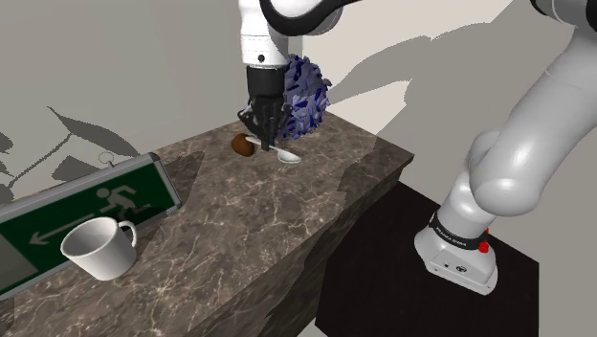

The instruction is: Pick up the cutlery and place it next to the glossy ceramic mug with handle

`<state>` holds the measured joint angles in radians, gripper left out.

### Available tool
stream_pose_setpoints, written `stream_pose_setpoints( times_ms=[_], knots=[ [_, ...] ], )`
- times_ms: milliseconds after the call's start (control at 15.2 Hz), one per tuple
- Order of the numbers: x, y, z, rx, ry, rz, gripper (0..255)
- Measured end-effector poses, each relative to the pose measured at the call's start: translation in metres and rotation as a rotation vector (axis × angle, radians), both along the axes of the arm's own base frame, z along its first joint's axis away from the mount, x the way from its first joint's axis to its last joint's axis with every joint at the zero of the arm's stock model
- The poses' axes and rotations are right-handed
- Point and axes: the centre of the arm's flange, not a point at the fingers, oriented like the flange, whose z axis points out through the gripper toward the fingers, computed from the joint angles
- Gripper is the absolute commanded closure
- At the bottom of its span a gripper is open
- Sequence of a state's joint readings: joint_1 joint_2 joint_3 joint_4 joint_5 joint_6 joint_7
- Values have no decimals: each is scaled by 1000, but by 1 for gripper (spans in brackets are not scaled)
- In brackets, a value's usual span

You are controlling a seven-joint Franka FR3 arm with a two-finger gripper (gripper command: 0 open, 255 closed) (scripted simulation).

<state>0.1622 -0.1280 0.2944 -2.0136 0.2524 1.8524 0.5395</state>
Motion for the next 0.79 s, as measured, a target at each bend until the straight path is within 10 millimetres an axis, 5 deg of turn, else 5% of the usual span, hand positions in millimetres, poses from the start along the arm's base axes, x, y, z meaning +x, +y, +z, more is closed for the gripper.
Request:
stream_pose_setpoints(
  times_ms=[792],
  knots=[
    [19,157,1,0,1,0,255]
  ],
)
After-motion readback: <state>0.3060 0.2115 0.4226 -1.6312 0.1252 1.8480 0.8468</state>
